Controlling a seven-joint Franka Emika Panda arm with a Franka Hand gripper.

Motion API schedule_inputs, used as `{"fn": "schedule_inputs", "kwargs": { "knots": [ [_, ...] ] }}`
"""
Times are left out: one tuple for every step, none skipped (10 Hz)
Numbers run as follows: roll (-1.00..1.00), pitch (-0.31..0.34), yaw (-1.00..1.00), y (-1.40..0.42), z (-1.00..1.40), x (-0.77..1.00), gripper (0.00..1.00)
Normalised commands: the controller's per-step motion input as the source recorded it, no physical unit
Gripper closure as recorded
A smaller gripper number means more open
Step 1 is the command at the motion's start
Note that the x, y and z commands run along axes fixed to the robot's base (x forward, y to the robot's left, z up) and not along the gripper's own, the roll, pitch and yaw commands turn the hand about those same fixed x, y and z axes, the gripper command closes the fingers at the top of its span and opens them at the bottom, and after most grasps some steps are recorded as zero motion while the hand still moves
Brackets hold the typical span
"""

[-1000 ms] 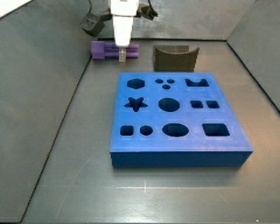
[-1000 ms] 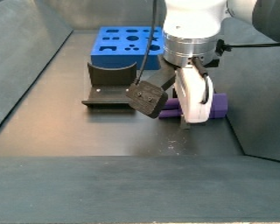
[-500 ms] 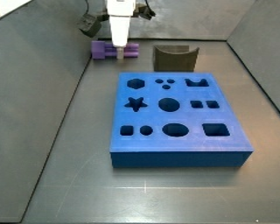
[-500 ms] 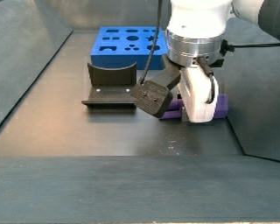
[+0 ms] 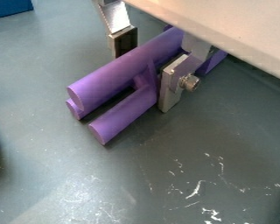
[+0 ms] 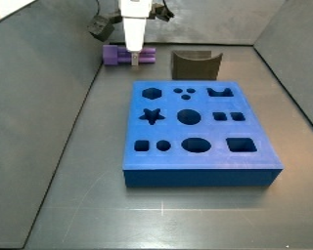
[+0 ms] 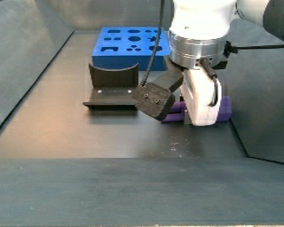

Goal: Pick up the 3 prong object. Move up. Place the 3 prong object on the fixture. Regrasp the 3 prong object. Move to above the board. Insert the 3 prong object.
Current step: Pick up the 3 prong object, then move up.

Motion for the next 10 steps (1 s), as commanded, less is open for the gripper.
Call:
{"fn": "schedule_inputs", "kwargs": {
  "knots": [
    [0.0, 0.0, 0.0, 0.0, 0.0, 0.0, 1.0],
    [0.0, 0.0, 0.0, 0.0, 0.0, 0.0, 1.0],
    [0.0, 0.0, 0.0, 0.0, 0.0, 0.0, 1.0],
    [0.0, 0.0, 0.0, 0.0, 0.0, 0.0, 1.0],
    [0.0, 0.0, 0.0, 0.0, 0.0, 0.0, 1.0],
    [0.0, 0.0, 0.0, 0.0, 0.83, 0.0, 1.0],
    [0.01, 0.021, 0.05, 0.1, 0.81, -0.06, 1.0],
    [0.01, 0.035, 0.04, 0.06, 0.69, -0.07, 1.0],
    [0.01, 0.033, 0.02, 0.04, 0.61, -0.05, 1.0],
    [0.01, 0.043, 0.01, 0.02, 0.37, -0.03, 1.0]
  ]
}}
